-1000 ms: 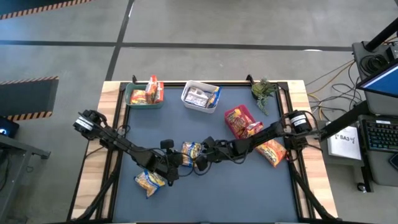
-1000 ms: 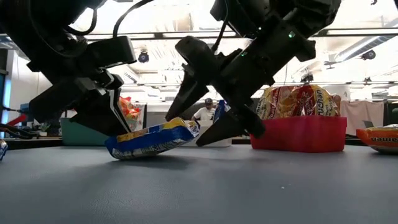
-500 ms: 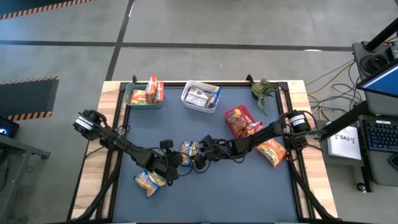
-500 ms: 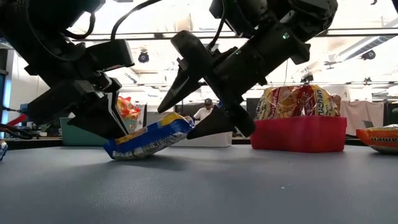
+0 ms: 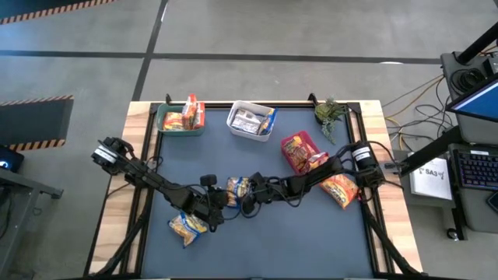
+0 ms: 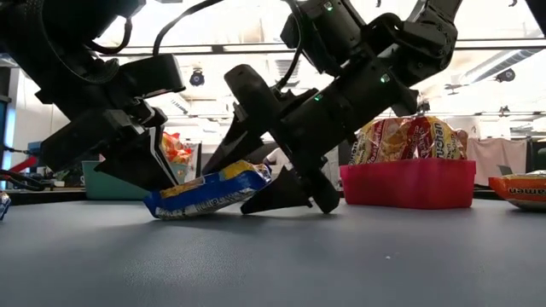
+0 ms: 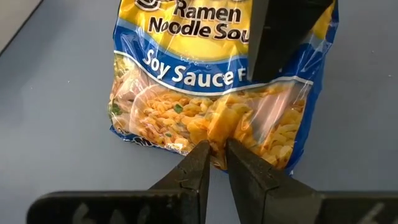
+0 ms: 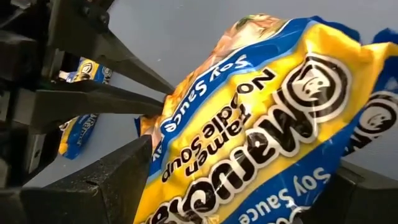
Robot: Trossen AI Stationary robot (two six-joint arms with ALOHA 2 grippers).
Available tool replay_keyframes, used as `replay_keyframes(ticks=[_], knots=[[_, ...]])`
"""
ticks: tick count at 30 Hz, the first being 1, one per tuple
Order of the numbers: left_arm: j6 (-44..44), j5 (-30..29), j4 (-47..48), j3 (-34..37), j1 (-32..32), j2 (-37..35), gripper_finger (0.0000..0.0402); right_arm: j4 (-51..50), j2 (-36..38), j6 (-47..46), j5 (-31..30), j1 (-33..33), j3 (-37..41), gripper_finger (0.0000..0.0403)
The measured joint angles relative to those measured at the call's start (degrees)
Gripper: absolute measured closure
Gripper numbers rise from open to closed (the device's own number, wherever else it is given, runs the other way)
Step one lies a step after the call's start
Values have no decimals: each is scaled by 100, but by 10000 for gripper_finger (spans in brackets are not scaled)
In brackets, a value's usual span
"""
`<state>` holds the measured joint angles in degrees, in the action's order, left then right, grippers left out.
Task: Sort Maruchan noodles
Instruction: Put the blue noodle pack into the white bin
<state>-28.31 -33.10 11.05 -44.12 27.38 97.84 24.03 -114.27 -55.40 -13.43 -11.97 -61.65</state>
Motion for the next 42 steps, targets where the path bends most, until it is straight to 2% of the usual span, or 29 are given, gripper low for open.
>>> replay_keyframes(ticks=[5, 18, 32, 42], knots=[[-8, 0, -16, 0, 0, 0, 361, 66, 27, 90, 54, 0, 0, 88], [-70, -28, -68, 2, 0, 0, 361, 37, 45, 86, 41, 2, 4, 149], [-73, -72, -105, 2, 7, 2, 360, 26, 47, 139, 39, 2, 4, 160], [-134, -202, -140, 2, 0, 4, 303, -33, 53, 198, 41, 2, 6, 161]])
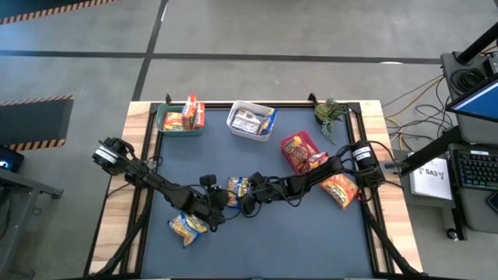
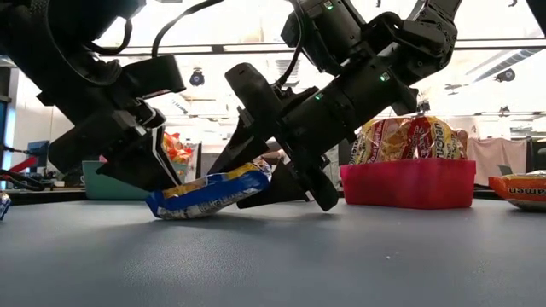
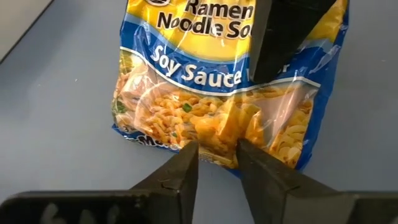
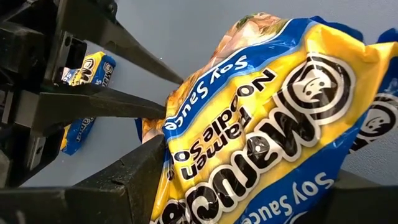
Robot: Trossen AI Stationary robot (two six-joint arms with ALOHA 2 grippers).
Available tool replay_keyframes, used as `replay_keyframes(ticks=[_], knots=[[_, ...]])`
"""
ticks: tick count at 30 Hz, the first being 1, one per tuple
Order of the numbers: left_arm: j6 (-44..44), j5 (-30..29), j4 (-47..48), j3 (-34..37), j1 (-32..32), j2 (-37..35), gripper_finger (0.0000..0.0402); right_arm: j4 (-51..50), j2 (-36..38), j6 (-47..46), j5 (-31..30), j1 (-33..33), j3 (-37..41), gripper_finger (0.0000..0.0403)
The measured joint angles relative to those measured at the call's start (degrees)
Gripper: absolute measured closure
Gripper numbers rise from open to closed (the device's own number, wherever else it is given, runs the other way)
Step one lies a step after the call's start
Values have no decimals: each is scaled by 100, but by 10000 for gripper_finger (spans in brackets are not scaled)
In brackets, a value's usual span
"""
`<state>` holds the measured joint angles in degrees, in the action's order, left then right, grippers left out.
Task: Sort Maruchan noodles
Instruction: Put the blue noodle pack into the white bin
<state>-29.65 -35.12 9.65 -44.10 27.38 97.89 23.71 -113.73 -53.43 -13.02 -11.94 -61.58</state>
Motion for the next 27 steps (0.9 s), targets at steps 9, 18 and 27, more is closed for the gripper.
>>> replay_keyframes(ticks=[9, 18, 27], knots=[[54, -87, 119, 0, 60, -117, 259, -24, 5, 23, 6, 0, -2, 161], [716, -119, 478, 9, 213, -743, 256, -77, 83, 203, 18, 14, -2, 161], [1575, -966, 755, 47, 225, -1466, 257, -84, 83, 203, 12, 35, -2, 170]])
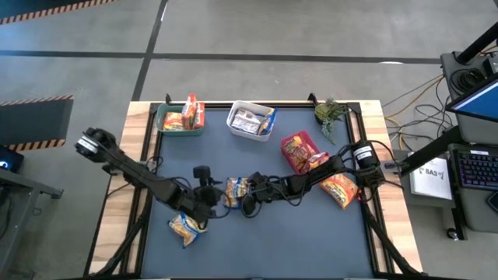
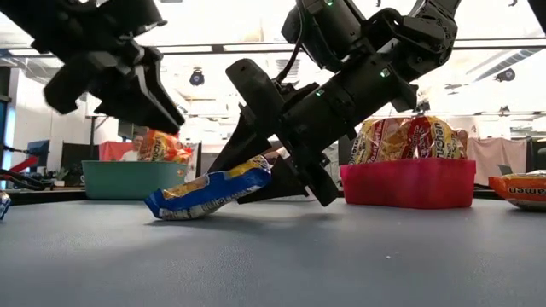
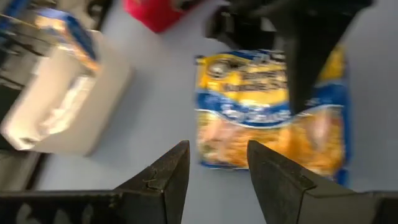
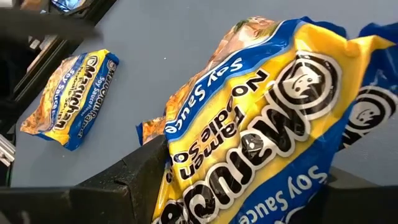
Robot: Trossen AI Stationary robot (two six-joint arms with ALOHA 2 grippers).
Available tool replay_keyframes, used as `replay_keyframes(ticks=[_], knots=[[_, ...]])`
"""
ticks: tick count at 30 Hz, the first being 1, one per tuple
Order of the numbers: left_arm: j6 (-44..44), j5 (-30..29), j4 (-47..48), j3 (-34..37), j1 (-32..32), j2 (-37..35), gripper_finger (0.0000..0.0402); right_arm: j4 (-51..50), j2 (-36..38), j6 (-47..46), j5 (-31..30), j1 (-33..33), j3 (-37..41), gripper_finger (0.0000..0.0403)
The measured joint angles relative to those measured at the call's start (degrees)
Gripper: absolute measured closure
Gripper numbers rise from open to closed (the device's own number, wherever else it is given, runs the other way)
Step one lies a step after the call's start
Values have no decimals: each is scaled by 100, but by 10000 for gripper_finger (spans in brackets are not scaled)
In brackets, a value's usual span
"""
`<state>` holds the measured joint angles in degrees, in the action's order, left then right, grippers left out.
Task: Sort Maruchan noodles
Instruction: Put the blue noodle pack into the white bin
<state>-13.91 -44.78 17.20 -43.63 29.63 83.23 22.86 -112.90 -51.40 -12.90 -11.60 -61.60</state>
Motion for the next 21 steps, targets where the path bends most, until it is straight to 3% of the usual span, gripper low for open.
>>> replay_keyframes(ticks=[15, 21], knots=[[-22, -1767, 85, 667, -36, -1008, 257, 33, 18, 47, -3, 24, -4, 204], [260, -1925, 83, 729, -159, -1178, 257, -20, 216, 204, -19, 90, -2, 205]])
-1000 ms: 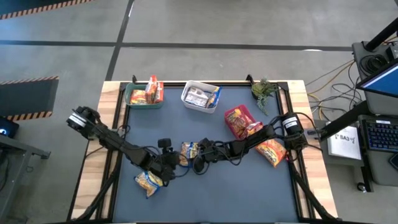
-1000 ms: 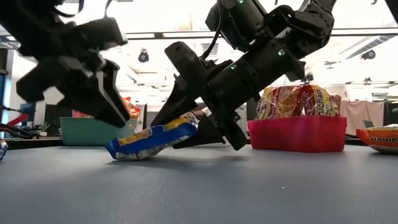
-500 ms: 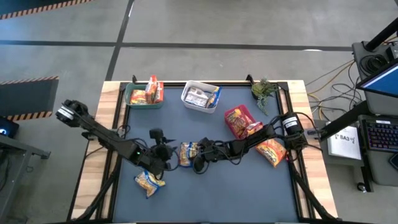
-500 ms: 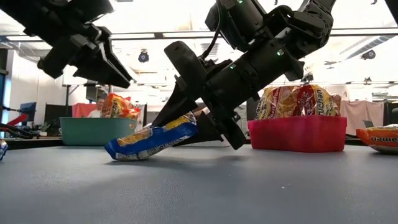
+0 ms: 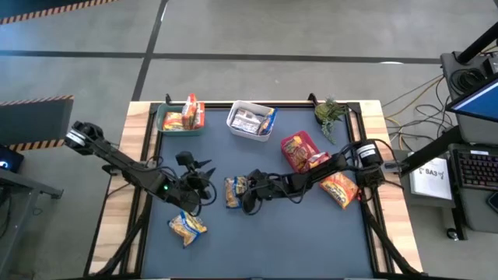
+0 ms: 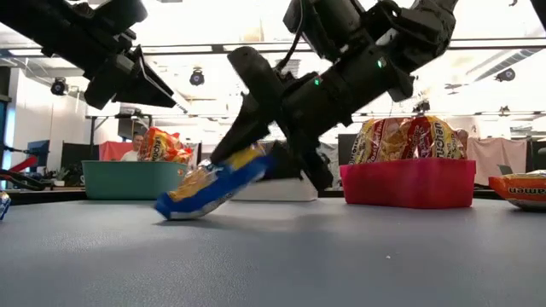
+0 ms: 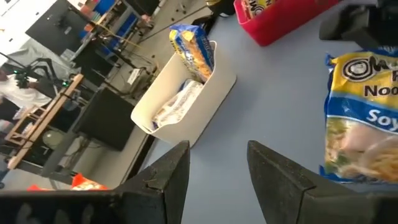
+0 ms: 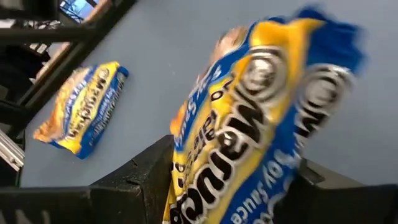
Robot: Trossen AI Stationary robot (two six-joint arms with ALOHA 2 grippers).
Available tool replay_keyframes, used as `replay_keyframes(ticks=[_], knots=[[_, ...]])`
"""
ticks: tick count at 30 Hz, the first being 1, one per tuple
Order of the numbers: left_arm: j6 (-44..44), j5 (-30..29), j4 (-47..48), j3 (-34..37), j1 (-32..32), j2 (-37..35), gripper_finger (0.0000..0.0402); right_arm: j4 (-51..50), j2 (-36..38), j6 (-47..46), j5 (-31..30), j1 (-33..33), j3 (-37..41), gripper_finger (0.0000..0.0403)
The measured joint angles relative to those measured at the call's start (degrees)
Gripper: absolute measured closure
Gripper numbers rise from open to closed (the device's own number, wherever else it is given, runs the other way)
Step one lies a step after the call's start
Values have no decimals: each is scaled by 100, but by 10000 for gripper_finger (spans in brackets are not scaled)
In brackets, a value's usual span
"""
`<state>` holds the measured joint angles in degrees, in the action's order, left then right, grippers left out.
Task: Sort Maruchan noodles
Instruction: Put the blue noodle pack into the white bin
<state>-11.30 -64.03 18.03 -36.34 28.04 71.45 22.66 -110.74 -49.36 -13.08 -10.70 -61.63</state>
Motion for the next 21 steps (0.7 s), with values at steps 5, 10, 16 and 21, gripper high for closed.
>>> replay_keyframes(ticks=[5, 10, 16, 21], knots=[[204, -313, -23, 8, -181, -80, 257, 6, 389, 234, -19, 173, 2, 205], [797, -719, 28, -6, -321, -116, 257, -184, 834, 407, -14, 404, 2, 205], [1153, -703, 0, -144, -368, -199, 257, -746, 1289, 386, -22, 709, 0, 205], [1141, 844, -281, -43, -401, -171, 257, -1325, 1432, -10, 24, 691, 0, 205]])
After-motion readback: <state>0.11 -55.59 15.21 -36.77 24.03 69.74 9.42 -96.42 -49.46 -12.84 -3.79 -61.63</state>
